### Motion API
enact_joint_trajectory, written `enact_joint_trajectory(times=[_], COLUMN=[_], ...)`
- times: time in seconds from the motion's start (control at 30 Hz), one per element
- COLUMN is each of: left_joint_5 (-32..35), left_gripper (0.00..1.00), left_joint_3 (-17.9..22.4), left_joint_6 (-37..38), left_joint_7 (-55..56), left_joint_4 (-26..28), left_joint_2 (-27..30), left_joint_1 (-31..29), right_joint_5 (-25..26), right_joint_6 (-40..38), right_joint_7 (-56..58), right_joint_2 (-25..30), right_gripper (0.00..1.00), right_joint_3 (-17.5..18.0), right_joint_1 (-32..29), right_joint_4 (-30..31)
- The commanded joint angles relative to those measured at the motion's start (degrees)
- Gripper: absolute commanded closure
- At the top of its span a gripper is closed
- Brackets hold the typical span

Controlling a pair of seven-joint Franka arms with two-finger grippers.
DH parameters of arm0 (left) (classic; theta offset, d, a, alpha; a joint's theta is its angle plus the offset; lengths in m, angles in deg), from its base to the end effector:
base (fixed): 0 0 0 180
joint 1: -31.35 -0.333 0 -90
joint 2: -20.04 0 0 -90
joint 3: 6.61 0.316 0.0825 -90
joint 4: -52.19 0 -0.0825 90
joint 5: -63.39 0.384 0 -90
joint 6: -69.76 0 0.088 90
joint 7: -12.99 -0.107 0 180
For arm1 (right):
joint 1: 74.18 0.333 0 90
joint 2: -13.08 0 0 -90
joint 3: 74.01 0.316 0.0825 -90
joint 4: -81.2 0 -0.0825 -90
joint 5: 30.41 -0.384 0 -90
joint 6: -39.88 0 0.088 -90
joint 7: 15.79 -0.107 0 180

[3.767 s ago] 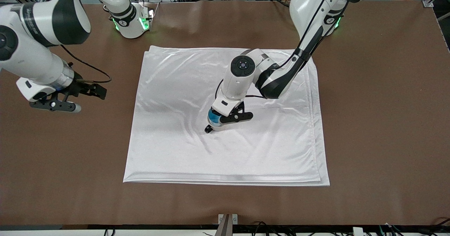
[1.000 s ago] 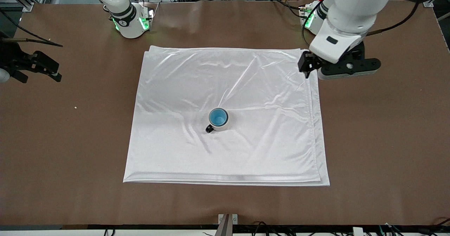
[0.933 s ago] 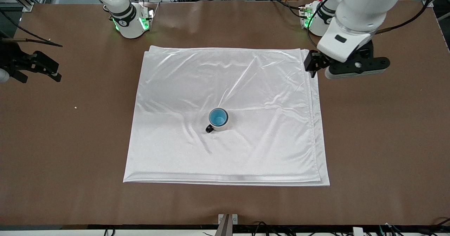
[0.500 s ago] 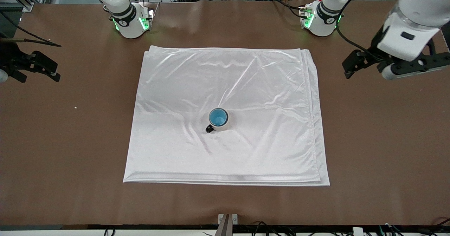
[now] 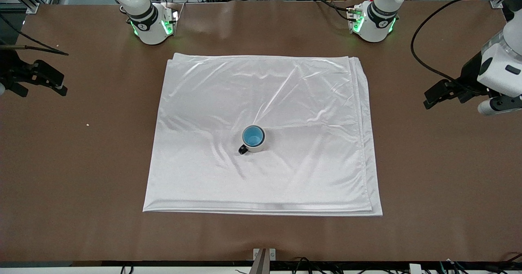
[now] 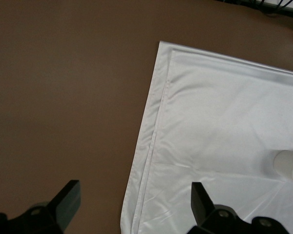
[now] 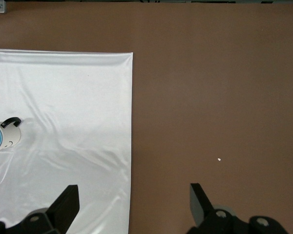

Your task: Place blue cup into white mug on cloth

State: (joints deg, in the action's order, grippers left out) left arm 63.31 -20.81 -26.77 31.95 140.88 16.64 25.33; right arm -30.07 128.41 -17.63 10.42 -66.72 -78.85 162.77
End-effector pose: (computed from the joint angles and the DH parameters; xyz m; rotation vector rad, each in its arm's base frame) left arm 0.5780 -0.0789 0.6132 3.0915 0.2934 0.1140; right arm 0.5660 0.0232 0.6656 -3.1364 -0.0202 -0.1182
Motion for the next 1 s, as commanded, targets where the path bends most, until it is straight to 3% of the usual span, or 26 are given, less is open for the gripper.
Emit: enact_joint_trajectory(times=[0.0,0.2,0.97], left_joint_5=[-1.86,-1.95,-1.16], left_gripper=[0.00,0.00,0.00], left_joint_3=[-0.74,-0.65,-0.30], left_joint_6=[-7.44,-10.35,-8.33], left_joint_7=[-1.03,-4.37,-6.66], left_joint_4=[11.05,14.93,13.00], left_joint_2=[6.12,7.26,9.55], left_joint_1=[-1.80,-3.55,-5.05], right_joint_5=[-0.69,-0.34,-0.60], right_joint_6=[0.32,0.15,0.15], right_joint_7=[0.78,0.78,-0.09], right_joint_2=[0.37,0.29,-3.84], right_gripper=[0.00,0.00,0.00], right_joint_3=[0.62,0.62,0.62], right_joint_1=[-1.05,-1.05,-0.96], right_joint_4=[0.25,0.78,0.78])
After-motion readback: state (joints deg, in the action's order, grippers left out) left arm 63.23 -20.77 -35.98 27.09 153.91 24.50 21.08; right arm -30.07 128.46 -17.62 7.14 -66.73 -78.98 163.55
